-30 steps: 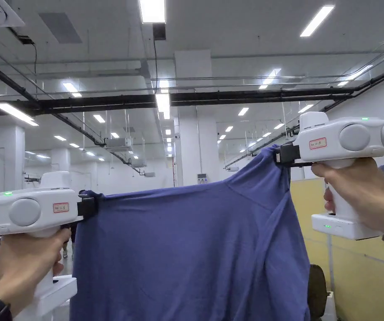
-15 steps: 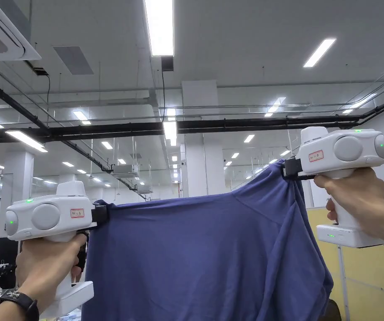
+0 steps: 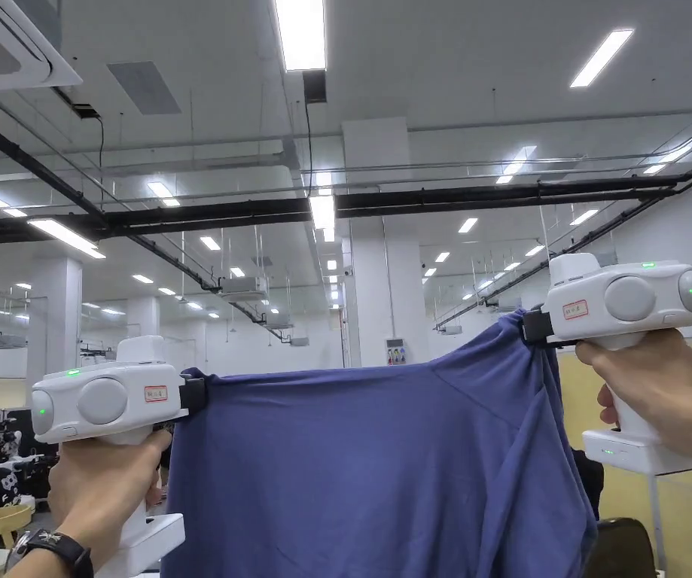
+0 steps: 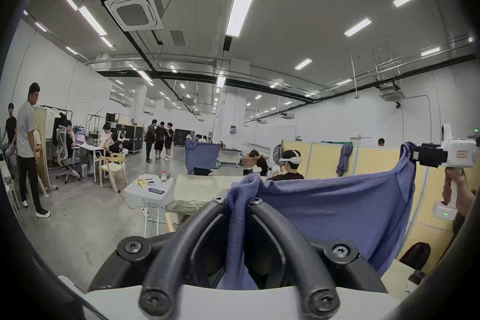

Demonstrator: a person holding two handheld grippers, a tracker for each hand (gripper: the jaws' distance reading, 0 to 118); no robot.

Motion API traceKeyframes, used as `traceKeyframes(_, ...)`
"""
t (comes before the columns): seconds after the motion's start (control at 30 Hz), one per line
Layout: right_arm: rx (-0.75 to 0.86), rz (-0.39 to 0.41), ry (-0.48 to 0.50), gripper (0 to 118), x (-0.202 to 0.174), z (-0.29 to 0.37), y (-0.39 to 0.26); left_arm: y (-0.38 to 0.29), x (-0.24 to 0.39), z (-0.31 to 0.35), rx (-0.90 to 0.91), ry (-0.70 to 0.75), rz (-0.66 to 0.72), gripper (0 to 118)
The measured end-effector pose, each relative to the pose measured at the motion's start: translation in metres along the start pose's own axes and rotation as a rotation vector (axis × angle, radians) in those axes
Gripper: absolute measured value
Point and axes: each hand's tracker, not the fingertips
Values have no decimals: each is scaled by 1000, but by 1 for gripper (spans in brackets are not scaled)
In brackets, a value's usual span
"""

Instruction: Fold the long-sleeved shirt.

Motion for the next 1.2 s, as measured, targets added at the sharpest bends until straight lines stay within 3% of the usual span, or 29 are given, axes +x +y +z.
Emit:
traceKeyframes(0.33,-53,7,4,5,14,-93,-78,-75,-20,-89,-69,25,-6,8)
traceKeyframes(0.77,-215,-46,-3,5,31,-187,-243,-227,-35,-178,-209,46,-10,8)
traceKeyframes(1.0,-359,-59,2,5,27,-207,-340,-339,-45,-194,-371,46,61,8)
traceKeyframes(1.2,-446,-76,20,5,22,-187,-404,-412,-48,-169,-460,49,100,8)
